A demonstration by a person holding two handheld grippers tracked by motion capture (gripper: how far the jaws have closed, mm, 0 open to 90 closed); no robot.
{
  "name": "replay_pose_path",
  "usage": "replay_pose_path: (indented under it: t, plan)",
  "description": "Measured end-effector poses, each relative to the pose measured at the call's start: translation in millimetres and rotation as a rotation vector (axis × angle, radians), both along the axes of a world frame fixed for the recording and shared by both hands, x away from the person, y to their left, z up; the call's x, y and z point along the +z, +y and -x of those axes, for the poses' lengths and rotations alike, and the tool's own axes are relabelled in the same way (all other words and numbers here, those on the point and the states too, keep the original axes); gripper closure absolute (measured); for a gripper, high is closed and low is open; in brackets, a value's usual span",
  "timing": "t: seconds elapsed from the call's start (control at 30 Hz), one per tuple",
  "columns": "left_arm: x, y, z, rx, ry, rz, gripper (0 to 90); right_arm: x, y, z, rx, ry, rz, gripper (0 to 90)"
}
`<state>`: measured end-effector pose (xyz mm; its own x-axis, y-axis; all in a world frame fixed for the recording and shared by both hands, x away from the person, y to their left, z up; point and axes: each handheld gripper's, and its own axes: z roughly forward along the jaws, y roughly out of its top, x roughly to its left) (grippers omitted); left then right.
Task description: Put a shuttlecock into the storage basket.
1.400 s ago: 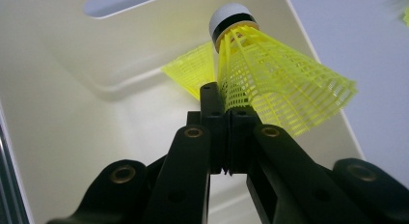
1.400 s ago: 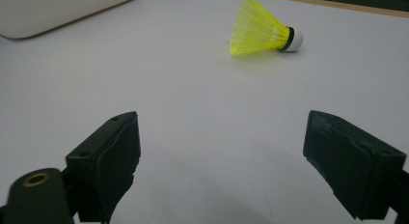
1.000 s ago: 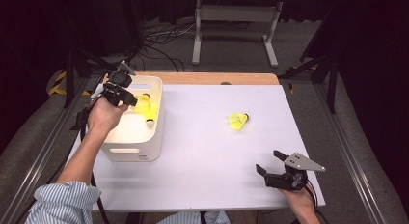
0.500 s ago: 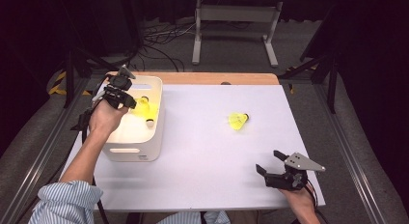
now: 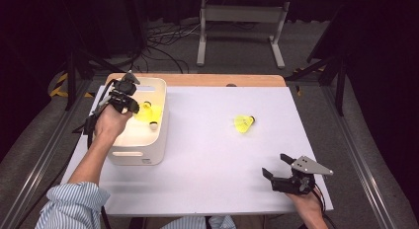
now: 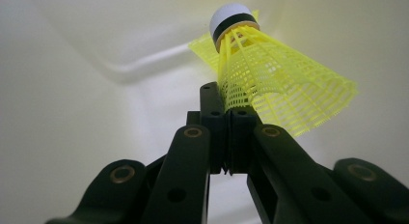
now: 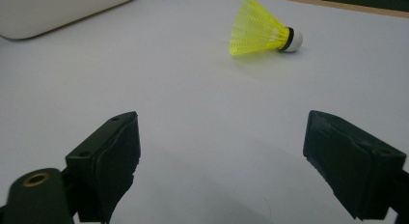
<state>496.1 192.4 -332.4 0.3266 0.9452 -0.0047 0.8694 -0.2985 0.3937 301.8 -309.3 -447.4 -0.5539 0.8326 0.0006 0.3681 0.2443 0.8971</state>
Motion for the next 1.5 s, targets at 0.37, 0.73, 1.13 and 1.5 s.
replay_pose_path:
  t: [0.37,0.73,1.13,1.5]
  plan:
    - [-14.5,5.5,-6.8,0.058,0.027,-0.022,88.5,0.0,-0.2,0.1,0.002,-0.001,0.0,13.5]
    - [-27.0,11.5,-12.7,0.078,0.059,-0.017,88.1,-0.3,0.2,-0.4,0.004,0.001,0.003,13.5]
    - [-31.2,11.6,-14.2,0.074,0.083,-0.006,66.3,0.1,0.1,-0.2,0.006,0.001,-0.01,13.0]
    - [-25.4,11.6,-8.9,0.059,0.088,0.04,42.3,-0.2,0.4,-0.5,0.007,0.001,-0.002,13.3]
